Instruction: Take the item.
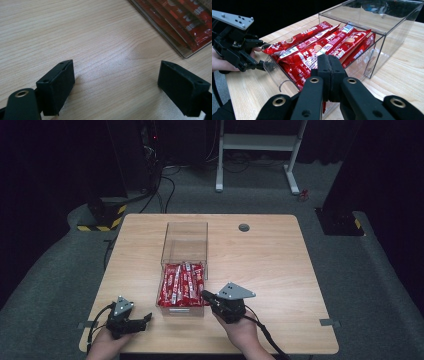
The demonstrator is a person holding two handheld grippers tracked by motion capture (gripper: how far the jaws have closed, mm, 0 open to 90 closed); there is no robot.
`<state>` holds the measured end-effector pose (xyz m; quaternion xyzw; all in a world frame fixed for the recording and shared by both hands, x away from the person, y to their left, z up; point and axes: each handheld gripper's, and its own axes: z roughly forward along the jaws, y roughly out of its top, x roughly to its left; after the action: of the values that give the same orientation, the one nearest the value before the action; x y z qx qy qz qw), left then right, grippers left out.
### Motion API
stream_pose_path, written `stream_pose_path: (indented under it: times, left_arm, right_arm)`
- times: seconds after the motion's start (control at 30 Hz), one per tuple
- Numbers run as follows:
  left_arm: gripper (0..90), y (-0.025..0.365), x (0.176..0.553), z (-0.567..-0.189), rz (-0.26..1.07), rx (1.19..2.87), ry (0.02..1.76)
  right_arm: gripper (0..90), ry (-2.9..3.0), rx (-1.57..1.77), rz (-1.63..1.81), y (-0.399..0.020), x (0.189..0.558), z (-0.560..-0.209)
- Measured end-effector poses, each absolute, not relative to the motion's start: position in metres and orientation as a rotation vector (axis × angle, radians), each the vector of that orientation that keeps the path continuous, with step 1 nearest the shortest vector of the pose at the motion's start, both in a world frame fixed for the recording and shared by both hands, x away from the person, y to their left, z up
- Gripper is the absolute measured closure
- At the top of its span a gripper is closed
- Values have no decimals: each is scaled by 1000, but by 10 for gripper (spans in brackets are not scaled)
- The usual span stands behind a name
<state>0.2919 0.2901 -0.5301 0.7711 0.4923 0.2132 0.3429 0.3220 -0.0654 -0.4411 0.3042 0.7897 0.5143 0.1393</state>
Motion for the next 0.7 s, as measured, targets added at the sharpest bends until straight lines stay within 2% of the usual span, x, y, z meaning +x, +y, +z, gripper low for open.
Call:
stream_pose_path:
  times: [0.7]
  left_arm:
    - [144,290,292,-530,553,2004,1280]
  right_arm:
    - [900,2239,879,1516,-73,324,-434]
